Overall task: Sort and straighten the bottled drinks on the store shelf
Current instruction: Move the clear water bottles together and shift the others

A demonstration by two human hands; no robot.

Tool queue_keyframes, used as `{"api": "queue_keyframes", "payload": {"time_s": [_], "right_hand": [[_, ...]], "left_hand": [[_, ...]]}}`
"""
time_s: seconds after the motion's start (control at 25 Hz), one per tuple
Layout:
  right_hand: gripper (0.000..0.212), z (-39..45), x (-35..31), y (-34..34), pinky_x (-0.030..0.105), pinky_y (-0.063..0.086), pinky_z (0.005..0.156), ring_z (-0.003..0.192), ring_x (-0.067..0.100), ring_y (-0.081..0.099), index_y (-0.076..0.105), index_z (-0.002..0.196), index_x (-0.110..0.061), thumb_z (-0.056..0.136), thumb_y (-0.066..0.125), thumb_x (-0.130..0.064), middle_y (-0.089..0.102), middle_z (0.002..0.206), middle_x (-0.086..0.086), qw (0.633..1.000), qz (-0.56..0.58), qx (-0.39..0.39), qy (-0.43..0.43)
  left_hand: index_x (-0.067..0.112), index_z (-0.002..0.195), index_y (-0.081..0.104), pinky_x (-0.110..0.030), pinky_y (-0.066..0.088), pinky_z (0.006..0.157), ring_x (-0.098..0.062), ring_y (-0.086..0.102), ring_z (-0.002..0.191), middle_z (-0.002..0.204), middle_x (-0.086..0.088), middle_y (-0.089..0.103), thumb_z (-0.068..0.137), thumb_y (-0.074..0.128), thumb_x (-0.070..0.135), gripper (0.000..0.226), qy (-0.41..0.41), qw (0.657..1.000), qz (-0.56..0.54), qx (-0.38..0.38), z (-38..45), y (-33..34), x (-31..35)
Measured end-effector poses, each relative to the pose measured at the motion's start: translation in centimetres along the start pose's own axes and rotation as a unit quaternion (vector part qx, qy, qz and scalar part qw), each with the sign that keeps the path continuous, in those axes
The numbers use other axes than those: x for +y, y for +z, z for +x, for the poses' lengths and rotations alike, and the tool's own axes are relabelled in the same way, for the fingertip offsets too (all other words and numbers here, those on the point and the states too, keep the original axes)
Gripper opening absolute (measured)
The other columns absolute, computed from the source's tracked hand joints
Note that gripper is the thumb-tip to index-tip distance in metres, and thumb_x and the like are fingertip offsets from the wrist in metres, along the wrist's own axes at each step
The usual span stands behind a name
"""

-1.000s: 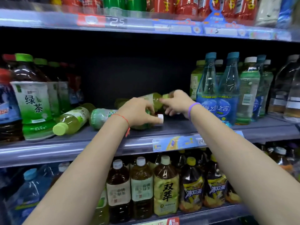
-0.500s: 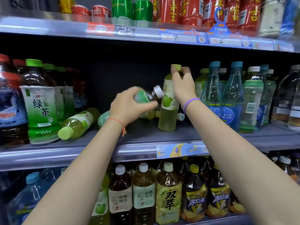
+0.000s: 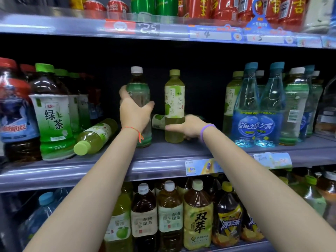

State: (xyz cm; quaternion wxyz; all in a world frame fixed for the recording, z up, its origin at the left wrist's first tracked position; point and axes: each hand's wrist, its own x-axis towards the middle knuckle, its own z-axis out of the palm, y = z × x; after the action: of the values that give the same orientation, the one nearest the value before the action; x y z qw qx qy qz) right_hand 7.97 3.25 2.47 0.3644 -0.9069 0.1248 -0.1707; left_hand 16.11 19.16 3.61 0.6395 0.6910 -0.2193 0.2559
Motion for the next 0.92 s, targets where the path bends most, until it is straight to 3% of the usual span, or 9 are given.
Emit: {"api": "queue_keyframes", "payload": {"time_s": [0.08,0.16,0.2,0.28,0.4,0.48,0.56,0.68,0.92], "right_hand": [[0.040,0.6,-1.4,1.5,0.034,0.058,0.073,0.073,0.024,0.064,0.067,0.113,-0.012,0.085,0.073,-0.041,0.073,0.101,0.012,1.000,0.012,-0.024,-0.008],[0.033,1.4,-1.8,2.2,0.041,0.060,0.081,0.074,0.028,0.068,0.064,0.115,0.002,0.091,0.069,-0.020,0.071,0.098,0.017,0.999,0.020,-0.048,-0.001],[0.026,1.7,-1.8,2.0,0.042,0.060,0.080,0.072,0.030,0.069,0.064,0.113,0.006,0.093,0.064,-0.012,0.070,0.092,0.019,0.999,0.006,-0.042,0.006],[0.023,2.5,-1.3,0.0,0.041,0.061,0.075,0.079,0.033,0.071,0.067,0.110,0.002,0.093,0.057,-0.010,0.072,0.093,0.021,0.996,-0.084,0.024,0.019],[0.045,2.5,0.1,-3.3,0.036,0.052,0.090,0.116,0.032,0.060,0.053,0.137,-0.011,0.092,0.058,-0.018,0.051,0.137,0.020,0.955,-0.274,0.073,0.092],[0.059,2.1,1.6,-4.2,0.038,0.044,0.100,0.129,0.035,0.047,0.034,0.147,-0.011,0.094,0.057,-0.020,0.031,0.148,0.023,0.938,-0.311,0.057,0.140],[0.065,2.3,3.1,-3.9,0.038,0.043,0.100,0.128,0.037,0.049,0.026,0.148,-0.010,0.093,0.059,-0.021,0.033,0.146,0.024,0.942,-0.299,0.062,0.141],[0.072,2.8,4.4,-3.8,0.039,0.046,0.091,0.122,0.036,0.054,0.014,0.150,-0.006,0.093,0.058,-0.013,0.047,0.139,0.021,0.948,-0.284,0.049,0.134],[0.060,2.5,4.5,-3.6,0.039,0.048,0.086,0.117,0.036,0.058,0.030,0.138,-0.004,0.086,0.059,-0.003,0.056,0.128,0.018,0.939,-0.328,0.057,0.092]], "left_hand": [[0.013,0.154,0.020,-0.036,0.037,0.108,-0.034,0.044,0.134,0.148,-0.017,0.040,0.084,0.073,0.016,0.088,0.003,0.998,0.063,0.025,-0.9,-0.1,0.8],[0.008,0.155,0.022,-0.043,0.024,0.120,-0.038,0.028,0.145,0.156,-0.021,0.028,0.083,0.060,0.006,0.082,0.145,0.962,0.202,0.115,-2.3,-0.1,1.7],[0.006,0.152,0.031,-0.045,0.024,0.120,-0.040,0.031,0.144,0.155,-0.023,0.031,0.079,0.054,0.004,0.076,0.254,0.928,0.236,0.137,-2.8,0.2,1.9],[0.010,0.133,0.057,-0.046,0.042,0.105,-0.037,0.052,0.125,0.135,-0.018,0.055,0.077,0.050,0.007,0.056,0.388,0.892,0.226,0.057,-3.3,1.6,2.6],[0.020,0.108,0.069,-0.039,0.050,0.083,-0.034,0.063,0.104,0.111,-0.010,0.067,0.088,0.050,0.016,0.028,0.281,0.893,0.303,-0.177,-3.3,4.6,3.5],[0.023,0.118,0.066,-0.037,0.049,0.088,-0.034,0.062,0.110,0.122,-0.012,0.066,0.092,0.051,0.022,0.031,0.202,0.849,0.401,-0.280,-3.2,6.9,3.7],[0.021,0.137,0.054,-0.037,0.048,0.093,-0.034,0.059,0.120,0.135,-0.014,0.059,0.096,0.051,0.024,0.041,0.176,0.777,0.484,-0.361,-2.8,8.8,4.0],[0.020,0.147,0.044,-0.037,0.049,0.093,-0.029,0.059,0.123,0.140,-0.010,0.056,0.096,0.051,0.019,0.051,0.133,0.716,0.552,-0.406,-1.8,11.1,4.5],[0.005,0.144,0.045,-0.034,0.054,0.084,-0.027,0.066,0.109,0.126,-0.012,0.065,0.089,0.059,0.008,0.057,0.061,0.704,0.569,-0.420,-1.2,13.4,2.9]]}}
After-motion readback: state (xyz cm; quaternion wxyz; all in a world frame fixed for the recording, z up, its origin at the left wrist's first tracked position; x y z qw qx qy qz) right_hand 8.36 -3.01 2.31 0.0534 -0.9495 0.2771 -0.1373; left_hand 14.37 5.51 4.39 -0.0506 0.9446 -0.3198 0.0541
